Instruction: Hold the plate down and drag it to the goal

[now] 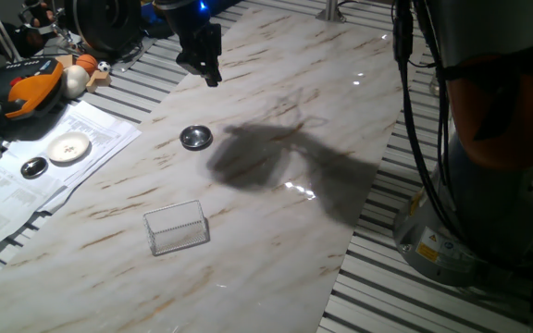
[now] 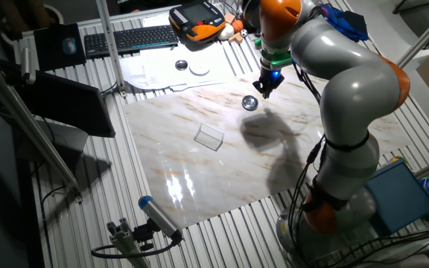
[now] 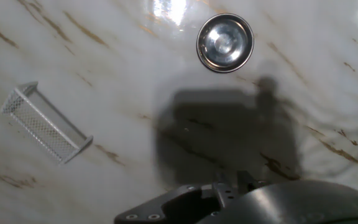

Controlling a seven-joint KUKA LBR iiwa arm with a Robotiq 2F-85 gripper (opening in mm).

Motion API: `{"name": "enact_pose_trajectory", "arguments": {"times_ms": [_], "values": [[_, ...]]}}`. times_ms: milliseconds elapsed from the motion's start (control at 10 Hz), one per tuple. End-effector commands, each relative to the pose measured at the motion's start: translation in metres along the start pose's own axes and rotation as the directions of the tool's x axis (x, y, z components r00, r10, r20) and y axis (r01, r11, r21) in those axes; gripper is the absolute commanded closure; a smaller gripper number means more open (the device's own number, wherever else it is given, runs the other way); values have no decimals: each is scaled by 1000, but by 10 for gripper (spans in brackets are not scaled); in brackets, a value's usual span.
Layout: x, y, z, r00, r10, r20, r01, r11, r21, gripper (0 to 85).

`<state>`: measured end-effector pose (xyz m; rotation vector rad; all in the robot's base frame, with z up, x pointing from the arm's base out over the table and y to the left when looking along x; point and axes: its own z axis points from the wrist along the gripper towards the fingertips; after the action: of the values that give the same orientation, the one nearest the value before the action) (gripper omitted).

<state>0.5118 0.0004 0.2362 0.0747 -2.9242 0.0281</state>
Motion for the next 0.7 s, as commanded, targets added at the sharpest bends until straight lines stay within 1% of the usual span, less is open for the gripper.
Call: {"name": "enact_pose_trajectory", "arguments": {"times_ms": [0,500,600], "values": [[0,0,0,1000,1,0,-1,1000,0,850],[0,0,0,1000,7,6,-7,1000,-1,850],[0,0,0,1000,24,6,-24,1000,-1,850]]}}
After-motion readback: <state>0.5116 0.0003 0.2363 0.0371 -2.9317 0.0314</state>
